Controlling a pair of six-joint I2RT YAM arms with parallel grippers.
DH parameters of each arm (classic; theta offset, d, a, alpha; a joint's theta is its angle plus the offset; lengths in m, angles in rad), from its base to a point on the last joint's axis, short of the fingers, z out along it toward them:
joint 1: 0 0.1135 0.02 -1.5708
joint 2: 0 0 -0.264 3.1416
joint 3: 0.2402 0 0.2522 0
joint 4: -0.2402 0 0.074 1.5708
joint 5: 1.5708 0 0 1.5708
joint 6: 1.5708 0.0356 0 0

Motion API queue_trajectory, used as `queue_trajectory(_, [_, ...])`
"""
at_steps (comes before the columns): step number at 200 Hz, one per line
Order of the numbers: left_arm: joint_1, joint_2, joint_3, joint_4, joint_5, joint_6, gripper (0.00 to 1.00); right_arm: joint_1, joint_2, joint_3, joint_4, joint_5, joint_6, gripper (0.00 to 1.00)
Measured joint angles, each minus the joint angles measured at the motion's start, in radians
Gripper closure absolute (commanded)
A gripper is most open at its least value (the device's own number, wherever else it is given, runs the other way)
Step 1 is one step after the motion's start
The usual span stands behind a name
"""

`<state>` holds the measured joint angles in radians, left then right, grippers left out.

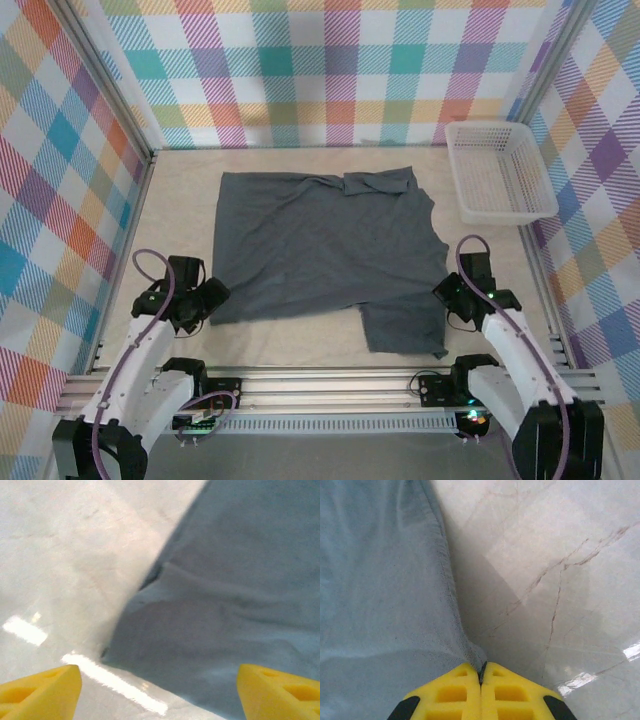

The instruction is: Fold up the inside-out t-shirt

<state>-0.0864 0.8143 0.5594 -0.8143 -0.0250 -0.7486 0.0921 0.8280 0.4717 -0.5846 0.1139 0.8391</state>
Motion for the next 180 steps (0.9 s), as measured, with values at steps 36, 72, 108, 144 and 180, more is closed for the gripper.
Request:
queue_trajectory(36, [0.001,0.008,-0.046,-0.009,0.0,-0.081,0.48,0.0,-0.028,0.0,-0.038,0.006,0.015,0.99])
queue_trajectory(72, [0.004,0.076,-0.126,0.051,0.042,-0.135,0.49,0.0,-0.012,0.0,-0.039,0.004,0.017,0.98])
queue_trajectory(108, [0.004,0.107,-0.133,0.117,0.042,-0.148,0.53,0.0,-0.007,0.0,-0.038,-0.002,0.016,0.98])
queue_trajectory(144, [0.004,0.128,-0.133,0.171,0.042,-0.149,0.59,0.0,-0.006,0.0,-0.038,-0.003,0.014,0.98])
queue_trajectory(180, [0.004,0.155,-0.146,0.198,0.042,-0.149,0.59,0.0,-0.006,0.0,-0.038,-0.003,0.014,0.97])
